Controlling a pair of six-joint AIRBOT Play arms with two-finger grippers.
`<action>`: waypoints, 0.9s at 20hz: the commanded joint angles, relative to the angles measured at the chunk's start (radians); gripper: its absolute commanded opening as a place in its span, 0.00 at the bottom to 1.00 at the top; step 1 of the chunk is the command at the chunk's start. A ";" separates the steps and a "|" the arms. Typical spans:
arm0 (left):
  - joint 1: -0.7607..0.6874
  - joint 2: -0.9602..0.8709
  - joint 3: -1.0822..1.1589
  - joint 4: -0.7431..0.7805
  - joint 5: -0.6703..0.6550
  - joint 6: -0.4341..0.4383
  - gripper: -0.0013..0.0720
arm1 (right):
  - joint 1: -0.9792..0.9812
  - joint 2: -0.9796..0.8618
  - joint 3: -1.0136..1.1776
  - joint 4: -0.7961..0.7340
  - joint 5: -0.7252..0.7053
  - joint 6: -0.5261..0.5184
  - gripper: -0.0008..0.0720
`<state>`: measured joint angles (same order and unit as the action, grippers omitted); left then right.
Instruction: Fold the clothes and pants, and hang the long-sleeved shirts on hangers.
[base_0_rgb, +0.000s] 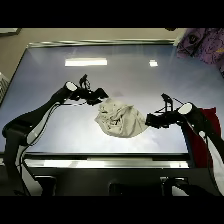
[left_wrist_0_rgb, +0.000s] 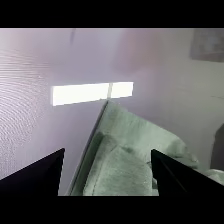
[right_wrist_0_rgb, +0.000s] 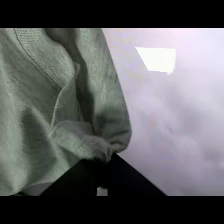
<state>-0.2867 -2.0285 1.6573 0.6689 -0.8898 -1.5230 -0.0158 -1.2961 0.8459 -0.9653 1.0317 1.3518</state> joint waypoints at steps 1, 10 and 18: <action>-0.014 -0.025 0.042 0.003 -0.082 0.037 0.58 | 0.001 0.001 0.000 0.000 0.003 -0.002 0.06; 0.000 -0.011 0.099 0.022 -0.151 0.042 0.03 | 0.001 0.055 0.030 -0.012 -0.013 -0.021 0.06; 0.182 0.306 0.454 0.256 -0.229 -0.048 0.03 | 0.001 0.248 0.628 -0.077 0.024 -0.024 0.06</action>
<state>-0.1638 -1.8515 2.0163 0.8661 -1.1133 -1.5509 -0.0158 -1.1118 1.2503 -1.0290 1.0386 1.3315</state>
